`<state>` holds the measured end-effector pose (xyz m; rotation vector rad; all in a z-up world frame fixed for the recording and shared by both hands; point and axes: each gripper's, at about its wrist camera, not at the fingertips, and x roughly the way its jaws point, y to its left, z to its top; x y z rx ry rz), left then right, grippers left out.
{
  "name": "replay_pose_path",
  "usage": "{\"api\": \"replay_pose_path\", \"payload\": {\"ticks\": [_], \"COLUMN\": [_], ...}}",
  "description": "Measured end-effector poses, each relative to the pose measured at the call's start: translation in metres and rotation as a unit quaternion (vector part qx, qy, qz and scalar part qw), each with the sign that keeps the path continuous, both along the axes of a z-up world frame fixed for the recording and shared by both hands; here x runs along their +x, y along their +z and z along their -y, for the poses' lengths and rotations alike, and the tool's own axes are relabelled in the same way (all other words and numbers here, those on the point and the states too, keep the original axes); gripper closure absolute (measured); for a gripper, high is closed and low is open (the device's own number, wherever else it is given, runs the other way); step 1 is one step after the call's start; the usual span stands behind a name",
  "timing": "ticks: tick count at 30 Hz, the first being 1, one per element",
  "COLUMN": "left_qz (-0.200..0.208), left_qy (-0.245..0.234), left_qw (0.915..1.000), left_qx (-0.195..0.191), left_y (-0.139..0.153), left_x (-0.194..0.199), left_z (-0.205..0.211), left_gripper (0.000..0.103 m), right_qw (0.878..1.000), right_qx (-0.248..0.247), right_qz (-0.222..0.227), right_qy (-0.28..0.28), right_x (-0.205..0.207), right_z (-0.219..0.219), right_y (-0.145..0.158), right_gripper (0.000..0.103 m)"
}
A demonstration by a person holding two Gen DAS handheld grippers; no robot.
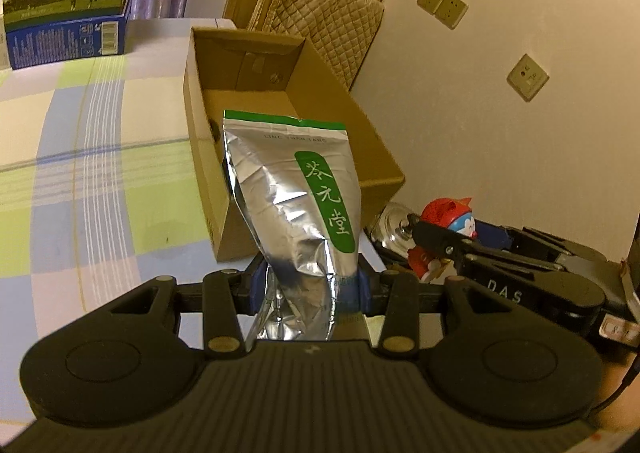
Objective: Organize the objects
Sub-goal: 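Carry the snack bag and cat figurine over the cardboard box with both tools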
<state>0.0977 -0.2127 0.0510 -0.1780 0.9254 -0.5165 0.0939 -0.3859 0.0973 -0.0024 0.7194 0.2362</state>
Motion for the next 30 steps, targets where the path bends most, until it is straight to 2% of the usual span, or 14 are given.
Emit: {"api": "replay_pose_path", "payload": {"ticks": [18,30], "left_qz": [0.016,0.008], "left_qy": [0.005,0.022], "left_qw": [0.9999,0.9997], "left_qx": [0.003,0.005], "left_y": [0.028,0.029], "left_x": [0.073,0.156], "left_z": [0.012,0.024], "left_gripper": [0.066,0.066], "right_qw": [1.000,0.999], "right_qx": [0.005,-0.004], "right_qz": [0.005,-0.012], "right_qy": [0.024,0.034], "right_x": [0.079,0.155], "right_z": [0.002,-0.006], "right_y": [0.017,0.007], "right_gripper": [0.059,0.059]}}
